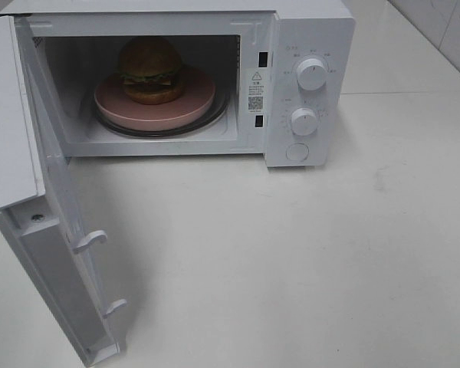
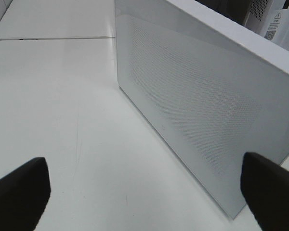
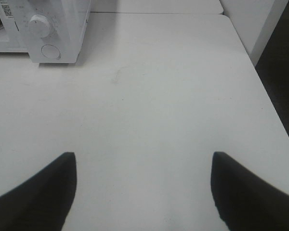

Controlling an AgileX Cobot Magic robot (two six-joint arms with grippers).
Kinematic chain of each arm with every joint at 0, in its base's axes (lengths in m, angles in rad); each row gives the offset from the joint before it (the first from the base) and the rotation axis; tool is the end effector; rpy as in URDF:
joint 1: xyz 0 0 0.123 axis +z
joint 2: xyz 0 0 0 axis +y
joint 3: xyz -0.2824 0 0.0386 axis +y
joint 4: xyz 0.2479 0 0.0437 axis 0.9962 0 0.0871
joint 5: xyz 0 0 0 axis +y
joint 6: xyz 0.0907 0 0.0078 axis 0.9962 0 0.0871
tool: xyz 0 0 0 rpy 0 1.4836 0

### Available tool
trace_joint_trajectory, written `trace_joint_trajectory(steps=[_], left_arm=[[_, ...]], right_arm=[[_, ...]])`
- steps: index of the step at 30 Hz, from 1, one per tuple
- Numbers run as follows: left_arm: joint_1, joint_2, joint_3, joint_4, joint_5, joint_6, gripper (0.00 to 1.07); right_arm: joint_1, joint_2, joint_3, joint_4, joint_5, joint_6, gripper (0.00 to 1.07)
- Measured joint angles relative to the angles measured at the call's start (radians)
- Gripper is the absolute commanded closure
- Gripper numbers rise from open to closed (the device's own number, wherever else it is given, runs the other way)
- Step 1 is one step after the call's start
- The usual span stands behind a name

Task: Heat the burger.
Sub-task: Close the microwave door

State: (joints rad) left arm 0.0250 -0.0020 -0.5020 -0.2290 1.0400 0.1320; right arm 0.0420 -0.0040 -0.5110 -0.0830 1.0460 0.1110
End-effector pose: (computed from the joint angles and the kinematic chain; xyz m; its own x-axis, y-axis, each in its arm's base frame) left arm -0.0052 -0.0180 0.2811 -0.4210 0.0037 -0.9071 0.1589 0.9848 -0.0697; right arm -0.0060 -0.0068 0.2816 -0.4250 0.0513 -0.9037 0.0525 0.9981 0.0320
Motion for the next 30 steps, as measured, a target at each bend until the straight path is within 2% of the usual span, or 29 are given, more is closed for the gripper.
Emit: trace_joint_trajectory(steps=[30], left_arm=[[0.0,0.0,0.0,0.0,0.0,0.0,0.07]], right_arm=[[0.0,0.0,0.0,0.0,0.0,0.0,0.33]])
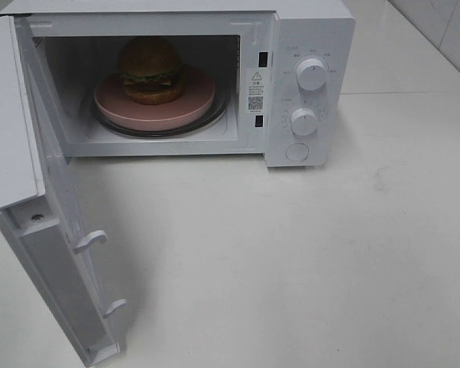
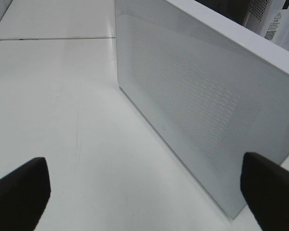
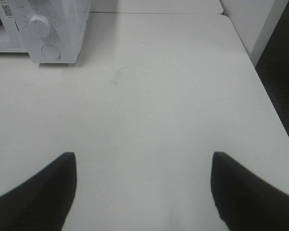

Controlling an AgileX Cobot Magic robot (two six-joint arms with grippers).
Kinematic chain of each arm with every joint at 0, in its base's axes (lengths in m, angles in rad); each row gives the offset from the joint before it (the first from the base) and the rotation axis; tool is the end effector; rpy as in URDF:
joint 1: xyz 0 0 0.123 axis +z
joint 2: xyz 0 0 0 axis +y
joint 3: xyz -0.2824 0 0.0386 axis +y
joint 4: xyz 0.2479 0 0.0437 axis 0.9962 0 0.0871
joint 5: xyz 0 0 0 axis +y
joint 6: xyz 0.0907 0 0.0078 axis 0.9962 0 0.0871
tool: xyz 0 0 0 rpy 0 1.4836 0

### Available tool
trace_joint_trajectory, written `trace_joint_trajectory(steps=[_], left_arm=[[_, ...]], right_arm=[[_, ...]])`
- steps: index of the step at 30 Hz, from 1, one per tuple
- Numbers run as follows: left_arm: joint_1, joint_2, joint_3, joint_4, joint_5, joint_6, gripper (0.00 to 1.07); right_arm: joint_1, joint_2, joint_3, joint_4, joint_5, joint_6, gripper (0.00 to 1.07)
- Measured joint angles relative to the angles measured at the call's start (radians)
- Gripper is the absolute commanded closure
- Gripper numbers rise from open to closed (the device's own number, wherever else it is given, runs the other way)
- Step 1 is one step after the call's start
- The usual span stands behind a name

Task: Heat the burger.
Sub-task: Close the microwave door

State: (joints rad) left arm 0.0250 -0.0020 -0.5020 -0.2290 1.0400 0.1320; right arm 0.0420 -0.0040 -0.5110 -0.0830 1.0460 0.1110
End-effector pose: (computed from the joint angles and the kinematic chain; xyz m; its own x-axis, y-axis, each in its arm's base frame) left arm -0.0052 -0.0180 0.2811 -0.4210 0.0037 -0.9071 0.1589 0.9848 -0.0697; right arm -0.0060 -0.0068 0.2816 -0.4250 0.0513 -0.9037 0.0525 0.9981 0.0320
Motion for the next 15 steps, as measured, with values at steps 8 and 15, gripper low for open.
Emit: trace_joint_trajectory(steps=[8,15], left_arm=[[0.0,0.0,0.0,0.0,0.0,0.0,0.07],[0.0,0.0,0.0,0.0,0.0,0.0,0.07]], right_arm=[[0.0,0.0,0.0,0.0,0.0,0.0,0.33],[0.0,0.0,0.0,0.0,0.0,0.0,0.33]])
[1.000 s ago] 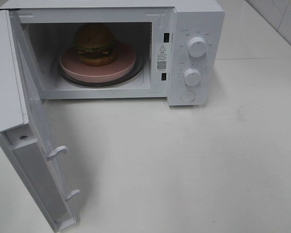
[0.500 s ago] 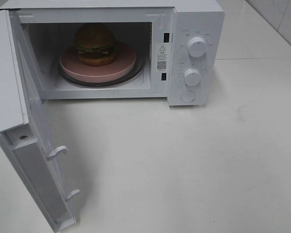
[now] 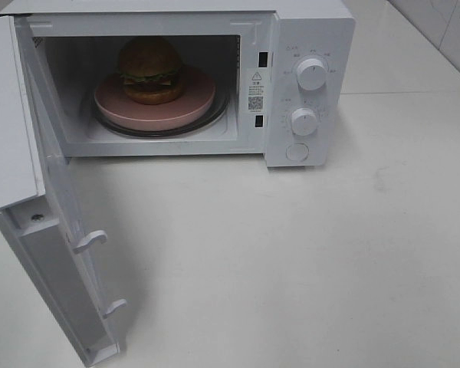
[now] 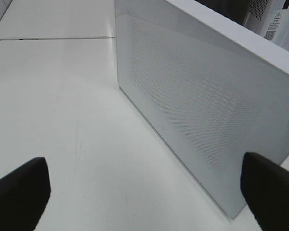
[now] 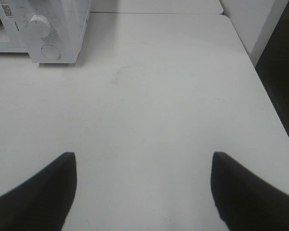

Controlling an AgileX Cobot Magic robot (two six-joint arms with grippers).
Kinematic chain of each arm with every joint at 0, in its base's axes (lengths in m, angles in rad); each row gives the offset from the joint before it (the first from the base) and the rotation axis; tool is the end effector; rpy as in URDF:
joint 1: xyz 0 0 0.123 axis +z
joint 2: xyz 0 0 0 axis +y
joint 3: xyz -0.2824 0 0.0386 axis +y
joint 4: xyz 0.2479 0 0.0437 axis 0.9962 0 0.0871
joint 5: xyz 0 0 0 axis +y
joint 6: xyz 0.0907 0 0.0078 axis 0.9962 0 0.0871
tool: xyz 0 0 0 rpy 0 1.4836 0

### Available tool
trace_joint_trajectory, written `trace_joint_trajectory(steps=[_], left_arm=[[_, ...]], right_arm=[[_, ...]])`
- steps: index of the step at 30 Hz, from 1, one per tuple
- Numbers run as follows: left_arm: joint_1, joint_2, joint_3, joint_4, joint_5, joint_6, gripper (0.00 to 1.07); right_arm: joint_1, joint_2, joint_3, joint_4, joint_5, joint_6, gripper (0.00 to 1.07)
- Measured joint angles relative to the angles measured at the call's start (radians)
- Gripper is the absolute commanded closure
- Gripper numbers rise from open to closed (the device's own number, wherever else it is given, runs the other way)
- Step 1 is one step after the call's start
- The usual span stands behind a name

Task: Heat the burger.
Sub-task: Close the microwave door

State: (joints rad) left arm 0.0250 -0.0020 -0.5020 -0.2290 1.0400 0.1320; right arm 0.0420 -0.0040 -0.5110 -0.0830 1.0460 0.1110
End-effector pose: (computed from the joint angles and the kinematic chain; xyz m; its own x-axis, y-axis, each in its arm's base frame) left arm -0.0052 -0.0180 0.2811 -0.4210 0.0037 -0.9071 0.1589 0.9848 -0.0697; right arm -0.0060 -0.0068 0.2816 -0.4250 0.0513 -0.9037 0.0525 0.9981 0.0320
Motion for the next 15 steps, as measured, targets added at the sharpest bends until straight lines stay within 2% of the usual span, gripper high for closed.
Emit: trace_joint_trajectory(steps=[6,9,11,12,14,15], left_arm=[[0.0,0.0,0.0,0.0,0.0,0.0,0.07],[0.0,0.0,-0.001,0.0,-0.001,0.0,0.11],[0.0,0.0,-0.011,0.0,-0.017,0.0,0.22],[0.0,0.0,-0.011,0.0,-0.017,0.0,0.22],[0.0,0.0,-0.02,0.0,-0.058,0.0,0.39],[0.0,0.0,-0.02,0.0,-0.058,0.0,0.39]], right_arm=[[0.0,0.0,0.0,0.0,0.0,0.0,0.33],[0.0,0.0,0.0,0.0,0.0,0.0,0.33],[0.0,0.0,0.0,0.0,0.0,0.0,0.33],[0.0,0.0,0.0,0.0,0.0,0.0,0.33],[0.0,0.0,0.0,0.0,0.0,0.0,0.33],[0.0,0.0,0.0,0.0,0.0,0.0,0.33]])
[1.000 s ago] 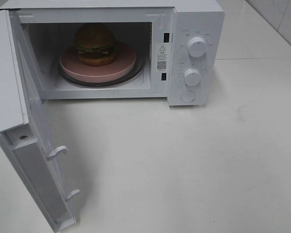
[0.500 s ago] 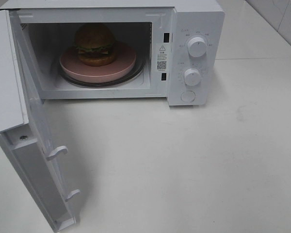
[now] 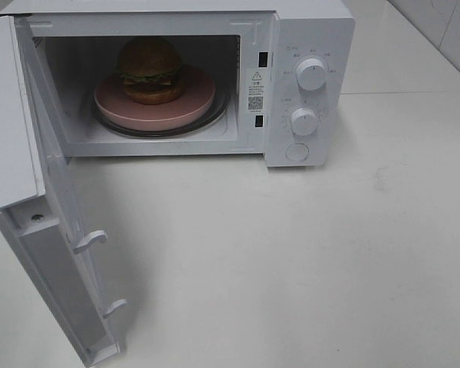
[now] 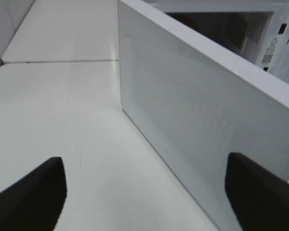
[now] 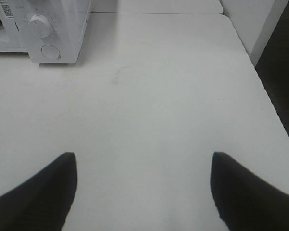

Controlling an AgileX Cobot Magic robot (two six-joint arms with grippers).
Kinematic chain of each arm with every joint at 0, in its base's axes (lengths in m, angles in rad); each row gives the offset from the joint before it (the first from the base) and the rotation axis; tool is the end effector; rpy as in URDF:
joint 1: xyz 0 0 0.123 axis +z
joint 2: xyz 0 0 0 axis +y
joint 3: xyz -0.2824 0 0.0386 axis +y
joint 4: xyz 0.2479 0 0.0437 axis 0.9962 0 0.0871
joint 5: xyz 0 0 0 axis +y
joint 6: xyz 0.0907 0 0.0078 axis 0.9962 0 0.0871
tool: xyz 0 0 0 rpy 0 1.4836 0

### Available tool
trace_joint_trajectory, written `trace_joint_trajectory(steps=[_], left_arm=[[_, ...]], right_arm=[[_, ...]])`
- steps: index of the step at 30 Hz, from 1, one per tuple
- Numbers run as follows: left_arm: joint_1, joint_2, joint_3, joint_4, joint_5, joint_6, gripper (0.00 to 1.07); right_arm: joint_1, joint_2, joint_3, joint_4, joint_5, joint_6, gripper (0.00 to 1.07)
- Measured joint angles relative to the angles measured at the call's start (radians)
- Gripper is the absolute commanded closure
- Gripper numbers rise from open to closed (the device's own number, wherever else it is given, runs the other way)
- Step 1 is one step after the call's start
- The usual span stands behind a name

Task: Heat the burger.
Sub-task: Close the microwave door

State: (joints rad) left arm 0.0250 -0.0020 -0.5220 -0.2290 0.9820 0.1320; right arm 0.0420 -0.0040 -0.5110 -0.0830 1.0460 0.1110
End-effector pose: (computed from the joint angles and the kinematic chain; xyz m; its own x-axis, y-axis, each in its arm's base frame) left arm -0.0056 -0.0173 0.2914 -0.3503 -0.0055 -0.9366 0.1533 0.9862 -0.0632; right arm -0.0060 -0.0068 0.2816 -0.4250 0.0513 -0.9037 0.0525 0.9981 0.0320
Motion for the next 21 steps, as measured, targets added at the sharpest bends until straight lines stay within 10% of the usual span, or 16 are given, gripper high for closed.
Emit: trace_joint_trajectory(steps=[8,21], left_arm=[[0.0,0.012,0.013,0.039,-0.197,0.0,1.0],[0.0,0.286,0.07,0.053,-0.434,0.0,1.07]], right_arm=[[0.0,0.0,0.0,0.0,0.0,0.0,0.33],[0.0,0.0,0.0,0.0,0.0,0.0,0.33]])
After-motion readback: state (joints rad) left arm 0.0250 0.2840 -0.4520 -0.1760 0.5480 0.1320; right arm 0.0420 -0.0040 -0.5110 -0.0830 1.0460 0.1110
